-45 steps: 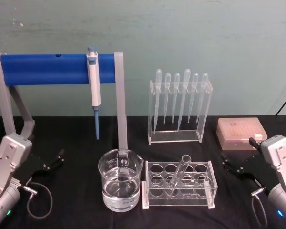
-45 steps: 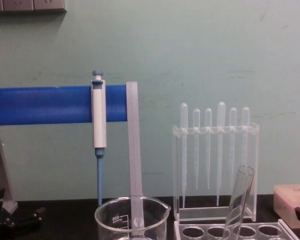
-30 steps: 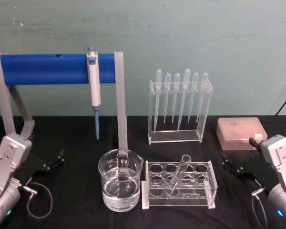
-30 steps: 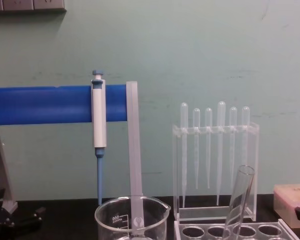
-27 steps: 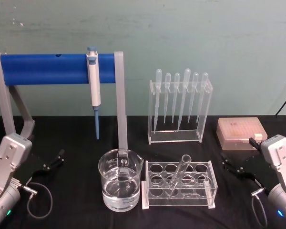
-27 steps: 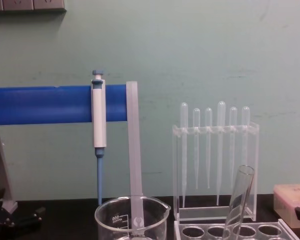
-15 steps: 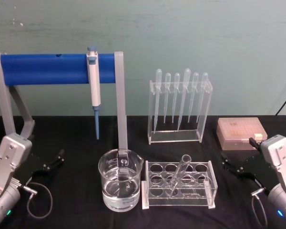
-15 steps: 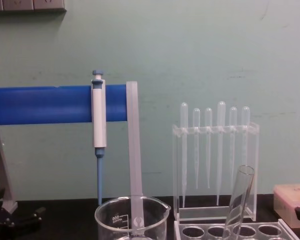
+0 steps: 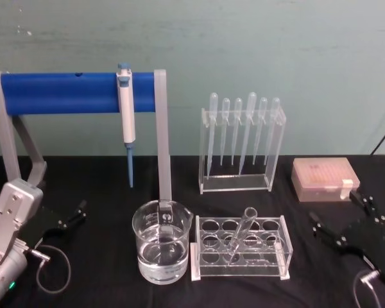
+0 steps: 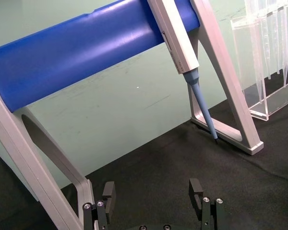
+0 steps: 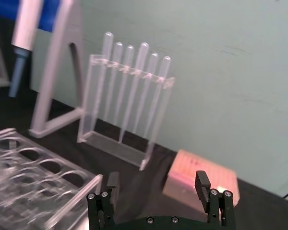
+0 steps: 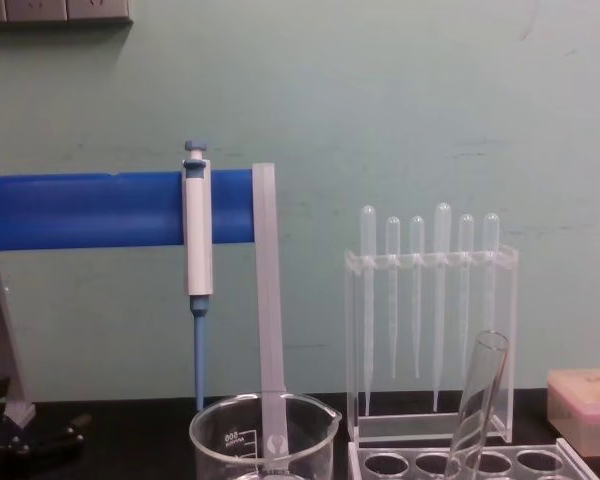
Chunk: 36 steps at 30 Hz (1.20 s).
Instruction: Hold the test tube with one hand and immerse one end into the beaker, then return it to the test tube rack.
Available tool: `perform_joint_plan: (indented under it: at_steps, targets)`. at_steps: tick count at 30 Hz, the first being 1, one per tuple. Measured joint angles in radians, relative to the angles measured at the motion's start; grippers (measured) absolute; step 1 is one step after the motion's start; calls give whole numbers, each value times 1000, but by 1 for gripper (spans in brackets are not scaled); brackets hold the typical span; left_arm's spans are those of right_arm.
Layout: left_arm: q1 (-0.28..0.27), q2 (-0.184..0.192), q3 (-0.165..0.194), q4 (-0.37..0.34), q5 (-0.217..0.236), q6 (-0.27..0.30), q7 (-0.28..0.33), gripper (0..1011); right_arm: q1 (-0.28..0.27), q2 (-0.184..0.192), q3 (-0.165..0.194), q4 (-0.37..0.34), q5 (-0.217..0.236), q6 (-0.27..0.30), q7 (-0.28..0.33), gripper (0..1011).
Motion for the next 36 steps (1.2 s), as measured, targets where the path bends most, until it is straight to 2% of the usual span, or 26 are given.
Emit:
perform_joint_plan:
  at_steps: [3, 6, 7, 10, 13, 16, 20, 23, 30, 36]
  targets:
    - [0, 0, 0, 0, 0, 0, 0, 1000, -52, 21, 18, -28, 35, -34, 36, 1002]
    - [0, 0, 0, 0, 0, 0, 0, 1000, -118, 58, 34, -60, 83, -97, 114, 1002]
    - [0, 0, 0, 0, 0, 0, 0, 1000, -118, 58, 34, -60, 83, -97, 114, 1002]
    - [0, 0, 0, 0, 0, 0, 0, 1000, -155, 96, 37, -81, 124, -144, 214, 1002]
    - [0, 0, 0, 0, 0, 0, 0, 1000, -158, 110, 31, -83, 143, -159, 270, 1002]
    - [0, 0, 0, 0, 0, 0, 0, 1000, -129, 110, 13, -72, 167, -163, 353, 1002]
    - [0, 0, 0, 0, 0, 0, 0, 1000, -85, 93, -8, -51, 182, -145, 412, 1002]
    - [0, 0, 0, 0, 0, 0, 0, 1000, -17, 63, -32, -23, 188, -109, 467, 1002]
    - [0, 0, 0, 0, 0, 0, 0, 1000, 94, 13, -66, 22, 187, -32, 542, 1002]
    - [0, 0, 0, 0, 0, 0, 0, 1000, 160, -22, -91, 61, 169, 10, 596, 1002]
